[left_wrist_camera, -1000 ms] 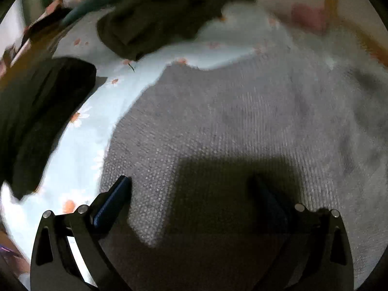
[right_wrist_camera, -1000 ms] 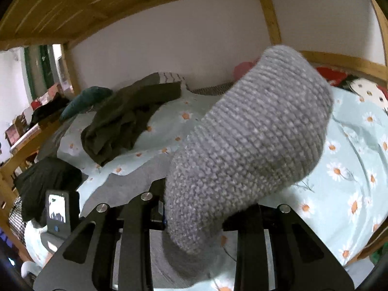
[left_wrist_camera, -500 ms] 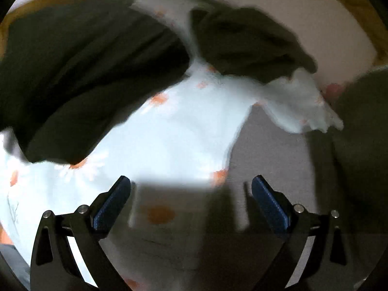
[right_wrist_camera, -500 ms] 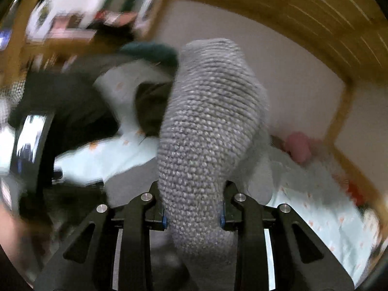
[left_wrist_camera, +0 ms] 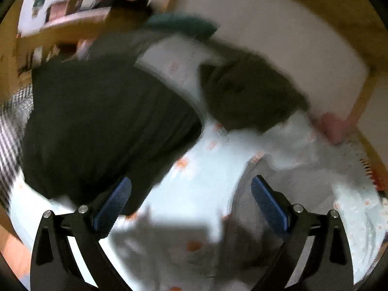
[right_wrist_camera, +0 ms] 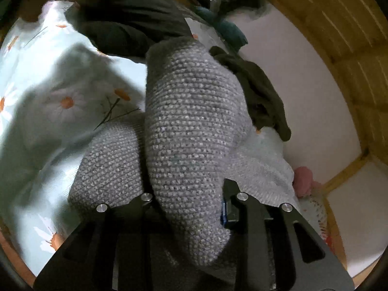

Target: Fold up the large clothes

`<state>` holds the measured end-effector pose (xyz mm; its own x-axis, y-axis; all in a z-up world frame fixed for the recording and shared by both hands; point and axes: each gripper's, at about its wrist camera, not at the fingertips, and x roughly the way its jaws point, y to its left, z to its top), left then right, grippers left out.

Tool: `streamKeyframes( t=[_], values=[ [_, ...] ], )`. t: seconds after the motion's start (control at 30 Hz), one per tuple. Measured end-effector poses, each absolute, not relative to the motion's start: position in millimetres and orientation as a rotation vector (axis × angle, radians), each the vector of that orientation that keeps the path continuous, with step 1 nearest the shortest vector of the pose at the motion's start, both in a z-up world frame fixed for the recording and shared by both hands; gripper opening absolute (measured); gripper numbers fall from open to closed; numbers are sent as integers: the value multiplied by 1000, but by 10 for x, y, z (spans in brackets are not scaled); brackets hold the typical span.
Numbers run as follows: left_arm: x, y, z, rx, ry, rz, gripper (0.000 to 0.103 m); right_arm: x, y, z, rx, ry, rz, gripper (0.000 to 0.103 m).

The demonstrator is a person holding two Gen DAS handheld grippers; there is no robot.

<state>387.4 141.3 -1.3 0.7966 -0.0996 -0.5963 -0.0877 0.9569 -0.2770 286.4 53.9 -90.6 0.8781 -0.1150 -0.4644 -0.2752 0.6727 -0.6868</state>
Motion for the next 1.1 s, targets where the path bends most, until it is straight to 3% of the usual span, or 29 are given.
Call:
streamKeyframes(
  t=[0.17, 0.27, 0.33, 0.37, 0.4, 0.6, 0.8, 0.97, 1.1],
  values=[
    [4001, 784, 445, -185, 766, -358, 97, 2720, 526, -922, -838, 488, 102, 32],
    [4139, 304, 407, -64, 837, -443, 97, 2584, 396, -805, -773, 499, 172, 43],
    [4209, 48, 331, 19, 850, -442, 97, 2371, 157, -633, -642, 512, 334, 71],
    [4229, -10, 291, 35, 859, -442, 97, 2268, 67, -568, -589, 526, 401, 80],
    [4275, -87, 196, 46, 882, -439, 97, 2188, 2, -522, -548, 537, 459, 98],
    [4378, -173, -497, 39, 994, -329, 97, 1804, -754, -56, -257, 537, 594, 98],
    [4272, 83, -857, -48, 1008, -300, 97, 2302, -1665, 329, 15, 565, 260, 99],
    [4218, 141, -897, -45, 994, -301, 98, 2883, -1884, -124, 64, 847, 130, 98],
    [4122, 175, -954, -50, 958, -297, 99, 2727, -1848, -435, 39, 911, 137, 97]
  ],
)
